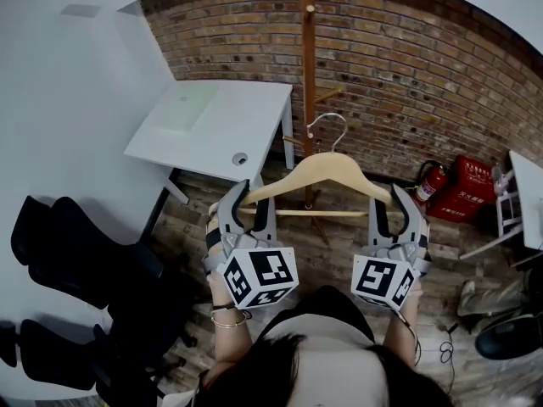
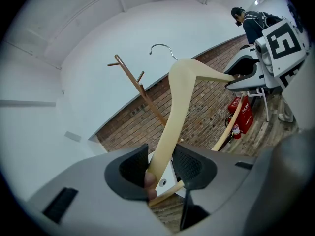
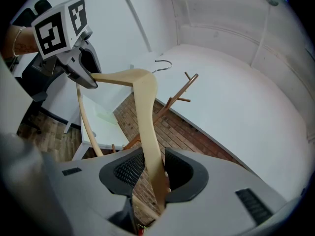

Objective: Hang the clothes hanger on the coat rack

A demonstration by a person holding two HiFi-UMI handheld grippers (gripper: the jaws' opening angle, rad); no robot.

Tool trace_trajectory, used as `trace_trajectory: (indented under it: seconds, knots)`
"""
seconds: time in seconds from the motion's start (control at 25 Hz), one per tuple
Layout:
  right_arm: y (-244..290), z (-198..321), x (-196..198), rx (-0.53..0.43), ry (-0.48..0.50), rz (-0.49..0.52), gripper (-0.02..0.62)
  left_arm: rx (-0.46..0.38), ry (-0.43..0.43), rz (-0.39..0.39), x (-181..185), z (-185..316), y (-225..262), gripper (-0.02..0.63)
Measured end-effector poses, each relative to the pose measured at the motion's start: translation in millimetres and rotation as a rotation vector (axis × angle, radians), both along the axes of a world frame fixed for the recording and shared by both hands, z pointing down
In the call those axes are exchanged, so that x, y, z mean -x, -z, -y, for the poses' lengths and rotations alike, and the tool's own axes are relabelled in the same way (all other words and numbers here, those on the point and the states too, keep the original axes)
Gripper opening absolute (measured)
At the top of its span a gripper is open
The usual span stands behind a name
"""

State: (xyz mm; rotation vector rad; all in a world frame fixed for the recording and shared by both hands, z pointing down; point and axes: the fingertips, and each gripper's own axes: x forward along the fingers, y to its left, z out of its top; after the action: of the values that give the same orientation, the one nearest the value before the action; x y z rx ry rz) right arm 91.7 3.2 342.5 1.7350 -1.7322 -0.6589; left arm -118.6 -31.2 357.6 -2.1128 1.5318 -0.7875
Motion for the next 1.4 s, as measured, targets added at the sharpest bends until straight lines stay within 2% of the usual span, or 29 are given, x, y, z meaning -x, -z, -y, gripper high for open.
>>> trace_trajectory:
  seconds: [0.4, 1.4]
  knots:
    - [-0.5, 21.6, -0.1, 0.007, 0.005, -0.003, 0.140, 0.006, 0.000, 0.000, -0.8, 21.4, -0.5, 0.158]
    - [7.7, 117.2, -15.8, -0.010, 0.021, -0.005, 0.140, -0.011, 0.002, 0.010, -16.2, 114.0, 8.5, 0.158]
